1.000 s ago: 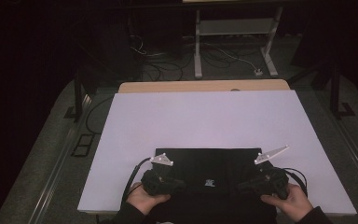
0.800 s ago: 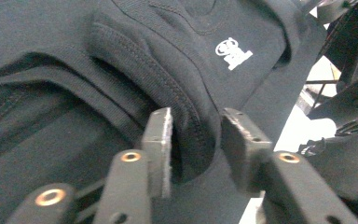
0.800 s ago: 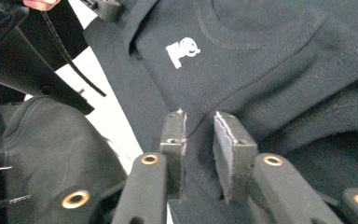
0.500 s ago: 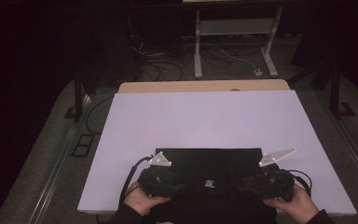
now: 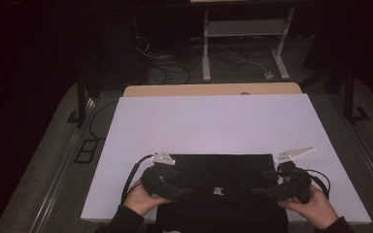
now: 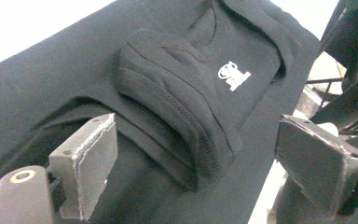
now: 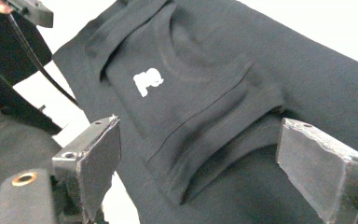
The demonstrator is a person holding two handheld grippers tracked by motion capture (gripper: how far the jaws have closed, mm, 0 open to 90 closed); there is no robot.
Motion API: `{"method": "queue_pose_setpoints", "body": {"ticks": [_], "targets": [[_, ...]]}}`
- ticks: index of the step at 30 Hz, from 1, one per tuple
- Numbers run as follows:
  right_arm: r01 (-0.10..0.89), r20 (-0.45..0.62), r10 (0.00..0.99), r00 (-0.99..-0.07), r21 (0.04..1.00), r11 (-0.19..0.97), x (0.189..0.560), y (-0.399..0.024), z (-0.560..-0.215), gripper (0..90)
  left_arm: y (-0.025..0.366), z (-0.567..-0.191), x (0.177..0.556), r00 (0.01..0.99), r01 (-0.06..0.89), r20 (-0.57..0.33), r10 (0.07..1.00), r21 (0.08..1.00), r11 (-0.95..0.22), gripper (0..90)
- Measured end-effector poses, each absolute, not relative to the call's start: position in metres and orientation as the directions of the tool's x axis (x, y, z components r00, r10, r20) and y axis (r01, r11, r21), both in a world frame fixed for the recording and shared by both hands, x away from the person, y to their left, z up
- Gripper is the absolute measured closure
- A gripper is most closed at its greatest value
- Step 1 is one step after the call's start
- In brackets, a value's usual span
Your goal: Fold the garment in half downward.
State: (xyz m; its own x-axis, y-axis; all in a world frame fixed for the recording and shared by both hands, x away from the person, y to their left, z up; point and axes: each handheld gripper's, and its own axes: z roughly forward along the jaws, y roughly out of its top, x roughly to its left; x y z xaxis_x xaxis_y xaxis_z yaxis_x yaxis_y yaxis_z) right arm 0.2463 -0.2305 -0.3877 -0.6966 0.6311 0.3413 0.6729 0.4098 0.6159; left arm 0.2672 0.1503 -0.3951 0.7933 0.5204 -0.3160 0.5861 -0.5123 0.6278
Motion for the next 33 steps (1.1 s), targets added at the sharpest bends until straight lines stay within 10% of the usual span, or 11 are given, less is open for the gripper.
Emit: {"method": "queue_pose_setpoints", "body": {"ticks": [6,33], "targets": [[0.671,0.330,0.644,-0.690,0.625,0.399,0.254,-0.239,-0.379,0.3,0.158,-0.393,0.280,0.783,0.599,-0.327,0.529,0.624,-0.502,1.3],[0.659,0.323,0.653,-0.685,0.657,0.367,0.290,-0.268,-0.367,0.0,0.170,-0.377,0.305,0.829,0.512,-0.215,0.516,0.663,-0.546,0.0]]}}
